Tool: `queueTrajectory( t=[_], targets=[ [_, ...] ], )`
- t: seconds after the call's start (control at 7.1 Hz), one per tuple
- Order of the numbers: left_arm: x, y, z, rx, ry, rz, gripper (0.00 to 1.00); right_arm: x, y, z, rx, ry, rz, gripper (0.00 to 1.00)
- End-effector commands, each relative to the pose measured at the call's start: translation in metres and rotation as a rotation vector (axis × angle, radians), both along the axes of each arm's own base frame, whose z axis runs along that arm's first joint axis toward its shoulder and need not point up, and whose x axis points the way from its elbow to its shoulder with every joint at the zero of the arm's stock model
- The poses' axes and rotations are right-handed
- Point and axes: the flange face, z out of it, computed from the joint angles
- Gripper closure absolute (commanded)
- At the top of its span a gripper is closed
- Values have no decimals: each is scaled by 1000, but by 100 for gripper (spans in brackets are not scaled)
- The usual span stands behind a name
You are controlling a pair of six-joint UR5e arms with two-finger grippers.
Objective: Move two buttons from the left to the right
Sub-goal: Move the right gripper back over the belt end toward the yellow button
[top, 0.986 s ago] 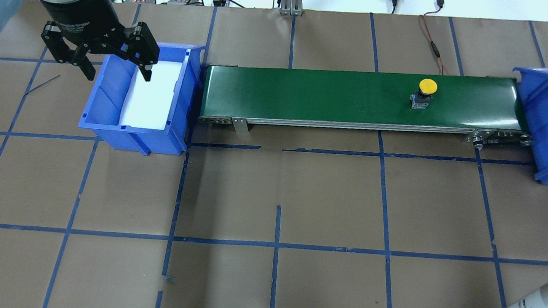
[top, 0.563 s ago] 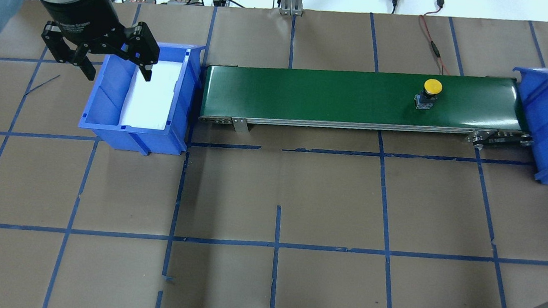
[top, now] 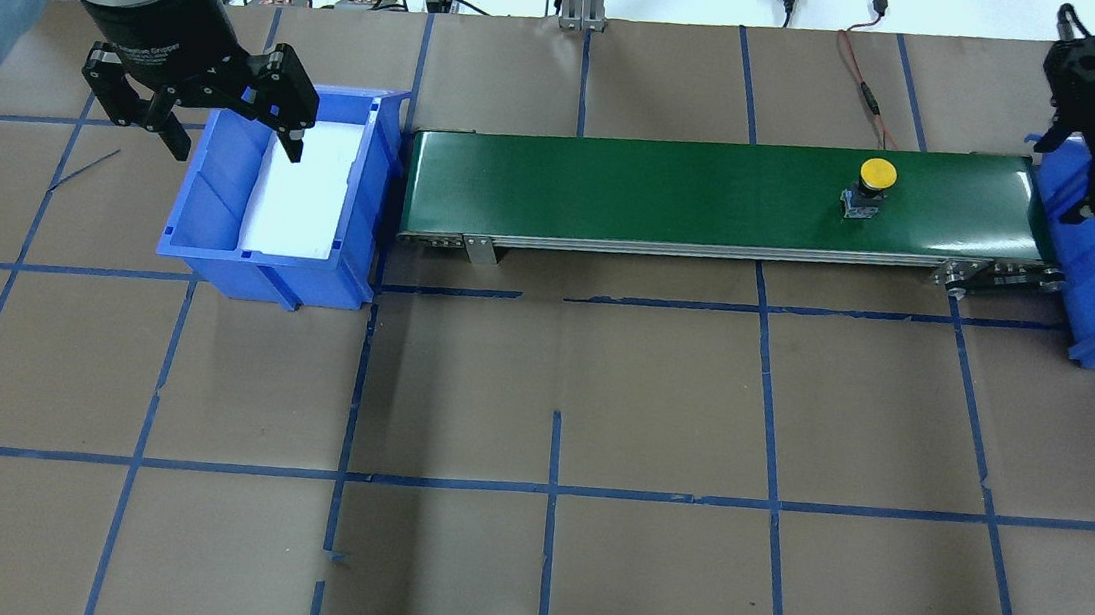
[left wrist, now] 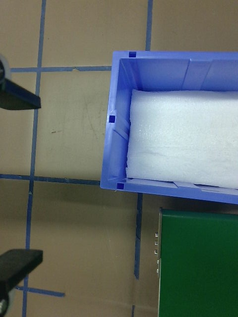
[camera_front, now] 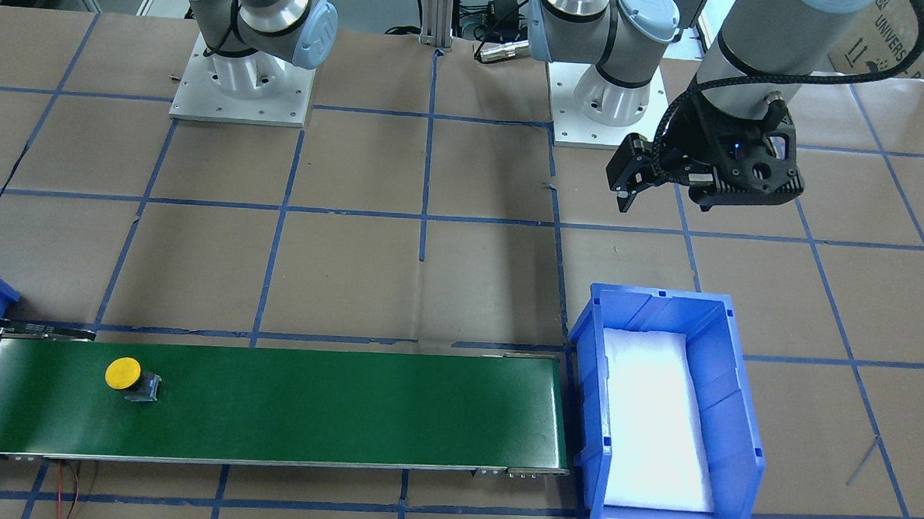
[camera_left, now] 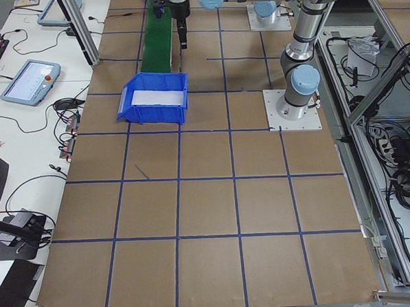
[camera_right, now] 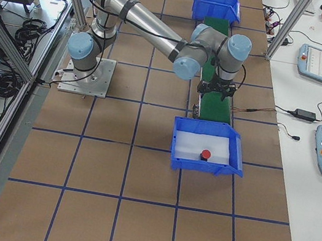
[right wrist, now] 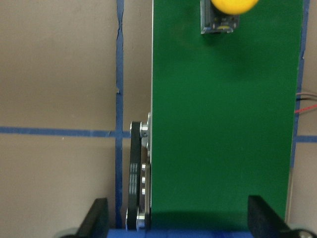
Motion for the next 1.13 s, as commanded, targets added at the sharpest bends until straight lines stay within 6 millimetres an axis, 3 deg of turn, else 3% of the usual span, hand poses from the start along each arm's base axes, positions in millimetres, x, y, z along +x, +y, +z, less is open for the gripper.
queueTrajectory(
  t=[0.0,0.42,0.99],
  targets=[
    [0,0,0,0,-1,0,0,43,-6,-33,-20,-47,-54,0],
    [0,1,1,-1,-2,0,0,43,-20,-67,-46,-96,-47,0],
    [0,0,0,0,-1,0,0,41,-29,-81,-81,-90,-46,0]
  ],
)
